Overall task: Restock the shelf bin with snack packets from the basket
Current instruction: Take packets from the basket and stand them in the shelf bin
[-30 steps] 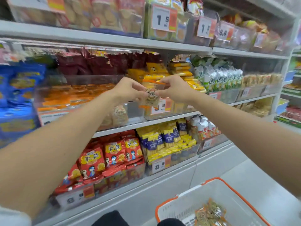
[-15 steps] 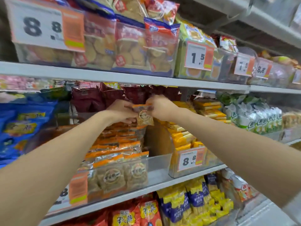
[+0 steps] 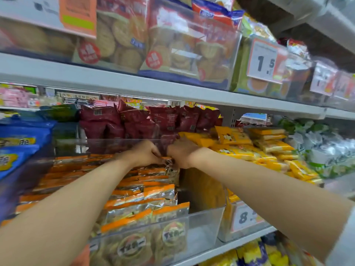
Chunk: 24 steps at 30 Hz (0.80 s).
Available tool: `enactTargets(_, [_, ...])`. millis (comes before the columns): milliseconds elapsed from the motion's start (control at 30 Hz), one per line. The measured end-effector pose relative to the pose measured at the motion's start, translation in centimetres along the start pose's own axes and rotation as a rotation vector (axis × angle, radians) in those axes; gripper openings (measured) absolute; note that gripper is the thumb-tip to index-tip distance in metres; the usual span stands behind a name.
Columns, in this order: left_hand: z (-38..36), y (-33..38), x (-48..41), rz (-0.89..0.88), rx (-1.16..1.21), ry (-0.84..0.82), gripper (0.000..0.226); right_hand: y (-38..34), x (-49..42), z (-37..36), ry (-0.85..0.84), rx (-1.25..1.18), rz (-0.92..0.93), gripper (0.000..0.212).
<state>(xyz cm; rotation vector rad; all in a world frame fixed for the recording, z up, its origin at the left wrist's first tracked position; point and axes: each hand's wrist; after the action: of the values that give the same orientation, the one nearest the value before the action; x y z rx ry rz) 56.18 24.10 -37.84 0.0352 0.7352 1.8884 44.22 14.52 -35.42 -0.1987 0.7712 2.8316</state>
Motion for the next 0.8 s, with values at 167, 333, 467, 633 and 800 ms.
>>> enactTargets(167, [-0.5,-0.2,0.0,-0.022,-0.083,0.007,0.017,0.0,0.1,0.6,-0.134,0.073,0.007,0.045])
enactTargets(333, [-0.9,-0.2,0.0,0.025,-0.133,-0.003,0.014,-0.5,-0.1,0.0,-0.053,0.22,0.026,0.037])
enactTargets(467, [-0.7,-0.9,0.1,0.03,-0.093,-0.02,0.015,-0.6,-0.4,-0.3,-0.041,0.261,0.015,0.042])
enactTargets(633, [-0.8,-1.3,0.1,0.041,-0.069,-0.004,0.015,0.3,-0.4,0.8,-0.078,0.052,-0.012,0.033])
enactTargets(800, [-0.9,-1.1,0.3,0.06,-0.043,0.002,0.011,0.2,0.9,1.2,-0.087,0.183,-0.008,0.053])
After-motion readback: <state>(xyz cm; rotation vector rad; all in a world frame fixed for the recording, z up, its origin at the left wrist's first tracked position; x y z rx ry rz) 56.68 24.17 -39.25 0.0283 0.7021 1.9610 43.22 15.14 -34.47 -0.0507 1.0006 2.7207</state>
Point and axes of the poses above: each hand's wrist, its own x-axis away from the middle knuckle, its own z-axis out of the back of the hand, y = z × x, and after that the axes turned 1 degree about y, right-handed
